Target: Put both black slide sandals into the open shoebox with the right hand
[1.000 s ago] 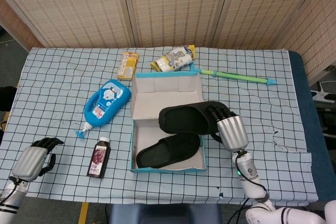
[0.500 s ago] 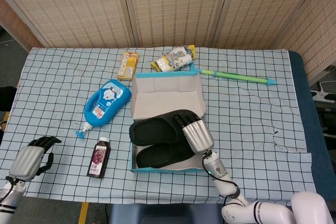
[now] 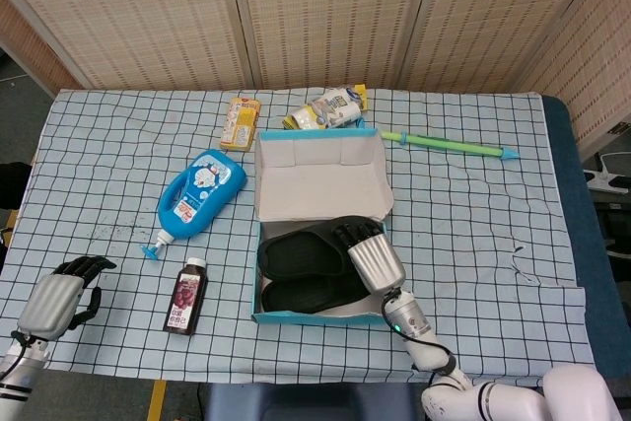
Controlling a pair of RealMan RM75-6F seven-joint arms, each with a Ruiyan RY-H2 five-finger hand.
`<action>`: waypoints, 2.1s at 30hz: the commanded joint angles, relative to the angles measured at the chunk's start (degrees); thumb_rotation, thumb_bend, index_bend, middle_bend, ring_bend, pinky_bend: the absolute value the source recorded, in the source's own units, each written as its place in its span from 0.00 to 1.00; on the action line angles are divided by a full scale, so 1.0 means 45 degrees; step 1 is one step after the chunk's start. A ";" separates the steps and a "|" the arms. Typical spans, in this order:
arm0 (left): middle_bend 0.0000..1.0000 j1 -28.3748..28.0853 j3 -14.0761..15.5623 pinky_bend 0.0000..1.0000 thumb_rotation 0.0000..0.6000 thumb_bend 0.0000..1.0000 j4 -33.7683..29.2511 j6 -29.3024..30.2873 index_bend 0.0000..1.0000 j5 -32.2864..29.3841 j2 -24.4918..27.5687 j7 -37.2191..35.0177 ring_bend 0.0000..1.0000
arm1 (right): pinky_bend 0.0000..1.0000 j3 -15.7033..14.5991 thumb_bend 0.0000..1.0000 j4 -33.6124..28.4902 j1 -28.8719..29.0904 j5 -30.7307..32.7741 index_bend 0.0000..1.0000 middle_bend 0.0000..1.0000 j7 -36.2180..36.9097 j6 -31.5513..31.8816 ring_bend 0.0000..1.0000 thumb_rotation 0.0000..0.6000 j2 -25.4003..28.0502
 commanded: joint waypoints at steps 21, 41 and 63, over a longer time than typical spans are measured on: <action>0.24 -0.0036 -0.0004 0.30 1.00 0.67 0.0008 -0.0085 0.27 -0.0038 -0.0036 0.0089 0.19 | 0.61 -0.0210 0.00 -0.0688 -0.0149 0.0209 0.37 0.50 0.1081 -0.0954 0.33 1.00 0.0594; 0.24 -0.0049 -0.0033 0.30 1.00 0.67 0.0049 -0.0172 0.27 -0.0159 -0.0073 0.0174 0.20 | 0.14 0.0254 0.00 -0.4216 -0.0029 0.1100 0.00 0.09 0.2844 -0.2076 0.00 1.00 0.3356; 0.24 -0.0076 -0.0015 0.30 1.00 0.67 0.0095 -0.0280 0.27 -0.0201 -0.0068 0.0124 0.20 | 0.26 0.1017 0.00 -0.5661 0.0525 0.0852 0.48 0.45 0.5799 -0.2200 0.27 1.00 0.3067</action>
